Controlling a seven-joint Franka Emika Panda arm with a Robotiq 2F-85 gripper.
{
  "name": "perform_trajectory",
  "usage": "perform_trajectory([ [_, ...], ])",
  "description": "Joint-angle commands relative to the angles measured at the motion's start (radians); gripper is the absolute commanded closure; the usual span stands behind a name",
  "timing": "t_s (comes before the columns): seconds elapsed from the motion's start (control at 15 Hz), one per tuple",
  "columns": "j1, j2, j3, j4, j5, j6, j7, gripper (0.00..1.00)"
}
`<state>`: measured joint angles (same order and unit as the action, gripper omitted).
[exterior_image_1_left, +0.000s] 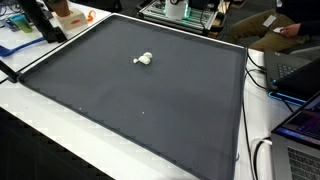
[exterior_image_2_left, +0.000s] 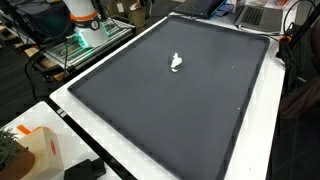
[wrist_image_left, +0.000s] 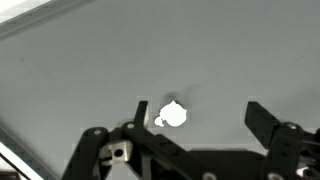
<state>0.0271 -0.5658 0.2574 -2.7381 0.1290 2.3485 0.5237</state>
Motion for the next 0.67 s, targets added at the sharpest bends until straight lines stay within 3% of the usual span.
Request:
perform_trajectory([
  [0.0, 0.005, 0.073, -0.037, -0.007, 0.005, 0.131, -0.063, 0.0],
  [0.27, 0.011, 0.182, -0.121, -0.014, 0.01, 0.304, -0.23, 0.0],
  [0.6, 0.007, 0.324, -0.223, -0.014, 0.008, 0.358, -0.42, 0.0],
])
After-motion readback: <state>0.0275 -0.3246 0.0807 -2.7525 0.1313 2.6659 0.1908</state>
